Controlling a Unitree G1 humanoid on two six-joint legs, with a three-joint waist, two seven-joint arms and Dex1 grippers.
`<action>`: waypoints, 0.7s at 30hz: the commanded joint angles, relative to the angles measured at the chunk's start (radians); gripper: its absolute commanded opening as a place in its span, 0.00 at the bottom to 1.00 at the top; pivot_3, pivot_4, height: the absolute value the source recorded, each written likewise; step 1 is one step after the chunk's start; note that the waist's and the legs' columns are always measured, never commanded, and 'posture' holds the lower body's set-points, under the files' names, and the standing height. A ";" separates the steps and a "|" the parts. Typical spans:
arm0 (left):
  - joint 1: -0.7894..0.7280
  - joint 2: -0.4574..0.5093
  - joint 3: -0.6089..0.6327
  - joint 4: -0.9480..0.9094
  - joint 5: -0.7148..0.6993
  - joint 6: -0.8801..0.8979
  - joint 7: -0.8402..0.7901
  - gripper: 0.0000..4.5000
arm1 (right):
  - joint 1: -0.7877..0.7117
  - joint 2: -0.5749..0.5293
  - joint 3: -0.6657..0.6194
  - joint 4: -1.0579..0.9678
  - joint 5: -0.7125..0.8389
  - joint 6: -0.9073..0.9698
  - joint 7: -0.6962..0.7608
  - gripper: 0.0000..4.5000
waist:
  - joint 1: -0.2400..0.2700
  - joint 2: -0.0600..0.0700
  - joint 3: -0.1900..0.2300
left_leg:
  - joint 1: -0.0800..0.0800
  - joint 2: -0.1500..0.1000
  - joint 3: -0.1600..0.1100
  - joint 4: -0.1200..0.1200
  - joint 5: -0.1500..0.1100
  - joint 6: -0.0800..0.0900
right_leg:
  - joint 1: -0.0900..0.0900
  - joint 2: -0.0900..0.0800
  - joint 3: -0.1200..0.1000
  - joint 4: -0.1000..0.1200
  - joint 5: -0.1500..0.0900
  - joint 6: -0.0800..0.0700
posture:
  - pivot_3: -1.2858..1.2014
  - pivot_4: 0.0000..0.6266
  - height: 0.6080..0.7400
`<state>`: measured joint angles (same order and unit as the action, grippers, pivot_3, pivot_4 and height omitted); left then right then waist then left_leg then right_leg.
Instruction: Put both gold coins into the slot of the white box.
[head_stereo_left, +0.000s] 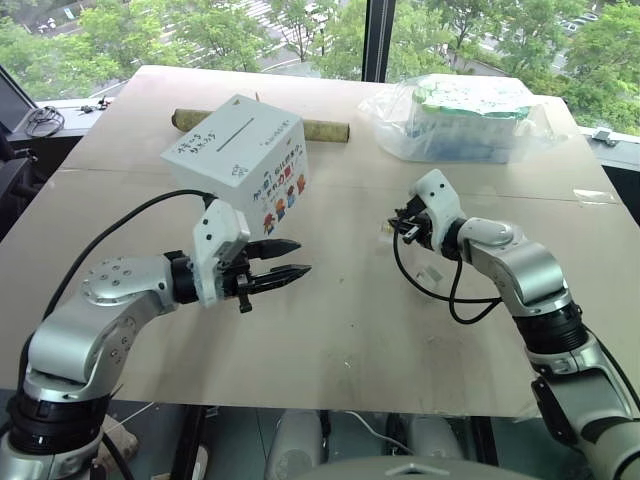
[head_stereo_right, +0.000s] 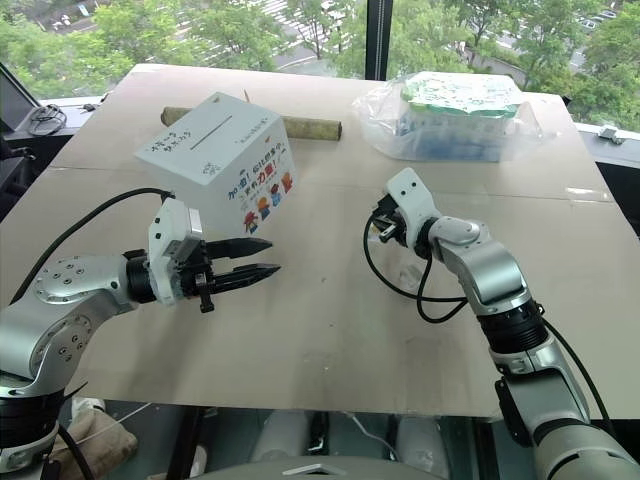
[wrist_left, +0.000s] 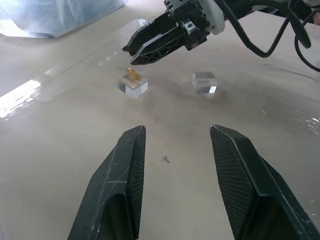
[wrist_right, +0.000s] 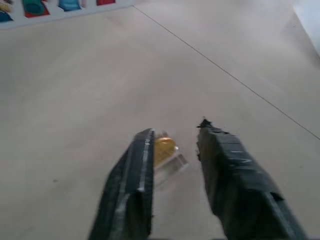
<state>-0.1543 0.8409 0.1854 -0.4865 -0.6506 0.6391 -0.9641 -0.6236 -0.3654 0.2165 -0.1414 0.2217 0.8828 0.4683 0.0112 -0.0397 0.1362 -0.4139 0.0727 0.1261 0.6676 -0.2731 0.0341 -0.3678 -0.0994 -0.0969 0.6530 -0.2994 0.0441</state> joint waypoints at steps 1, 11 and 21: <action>-0.012 0.004 0.001 -0.011 0.000 -0.020 -0.001 0.46 | -0.010 0.011 -0.020 -0.074 0.000 0.041 -0.025 0.13 | 0.000 0.000 0.000 | 0.000 0.000 0.000 0.000 0.000 0.000 | 0.000 0.000 0.000 0.000 0.000 0.000 | 0.52 0.24 1.00; -0.006 0.002 -0.013 -0.010 0.013 -0.036 -0.004 0.46 | 0.000 0.036 0.014 -0.083 -0.059 0.083 -0.093 0.13 | 0.000 0.000 0.000 | 0.000 0.000 0.000 0.000 0.000 0.000 | 0.000 0.000 0.000 0.000 0.000 0.000 | 0.52 0.24 1.00; 0.004 0.003 -0.011 -0.011 0.018 -0.038 -0.006 0.46 | 0.019 0.096 -0.002 -0.162 -0.039 0.170 -0.116 0.13 | 0.000 0.000 0.000 | -0.001 0.000 0.002 0.000 0.000 0.000 | -0.003 0.000 0.002 0.004 0.000 0.000 | 0.52 0.24 1.00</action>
<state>-0.1514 0.8403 0.1650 -0.4860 -0.6300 0.6226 -0.9665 -0.6073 -0.2645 0.2283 -0.2493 0.1800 1.0485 0.3600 0.0111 -0.0400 0.1359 -0.4149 0.0727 0.1279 0.6671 -0.2731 0.0341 -0.3711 -0.0992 -0.0952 0.6568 -0.2994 0.0441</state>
